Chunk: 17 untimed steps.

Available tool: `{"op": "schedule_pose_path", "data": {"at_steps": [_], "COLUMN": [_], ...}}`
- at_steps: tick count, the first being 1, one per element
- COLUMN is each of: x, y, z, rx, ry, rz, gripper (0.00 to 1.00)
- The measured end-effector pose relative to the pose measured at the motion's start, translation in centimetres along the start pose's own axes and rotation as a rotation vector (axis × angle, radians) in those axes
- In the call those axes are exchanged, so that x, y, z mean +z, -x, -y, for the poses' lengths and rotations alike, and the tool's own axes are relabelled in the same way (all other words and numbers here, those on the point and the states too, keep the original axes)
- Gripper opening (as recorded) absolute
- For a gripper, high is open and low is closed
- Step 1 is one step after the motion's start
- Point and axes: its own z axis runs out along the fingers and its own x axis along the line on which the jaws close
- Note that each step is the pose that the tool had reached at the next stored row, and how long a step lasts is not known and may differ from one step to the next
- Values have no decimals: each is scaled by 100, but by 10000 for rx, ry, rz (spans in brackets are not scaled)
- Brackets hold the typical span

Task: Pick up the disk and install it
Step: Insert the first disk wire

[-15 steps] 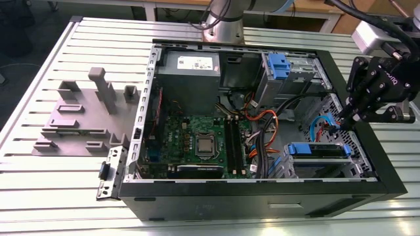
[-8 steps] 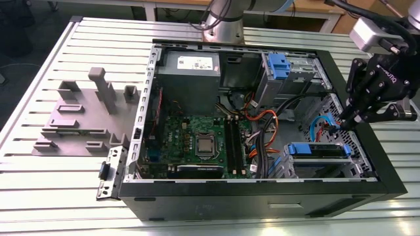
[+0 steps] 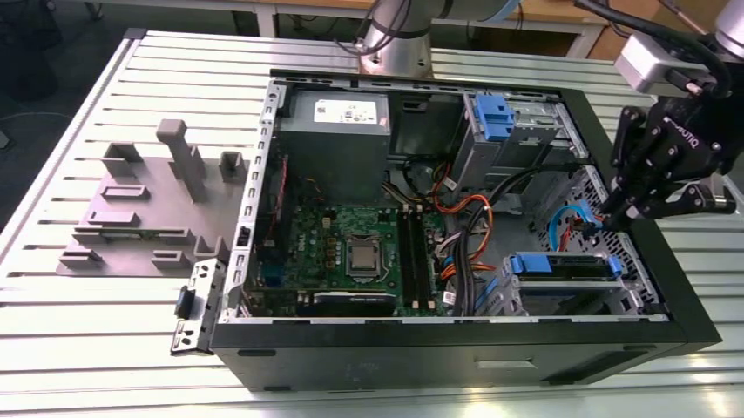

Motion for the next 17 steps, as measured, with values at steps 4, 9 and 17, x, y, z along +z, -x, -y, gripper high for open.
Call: {"op": "schedule_pose_path", "data": {"at_steps": [4, 9, 17], "x": [36, 63, 56], "y": [3, 5, 3], "z": [2, 8, -25], "rx": [2, 4, -5], "ry": [-3, -4, -4], "rz": [-76, -101, -96], "gripper": [25, 24, 17]}}
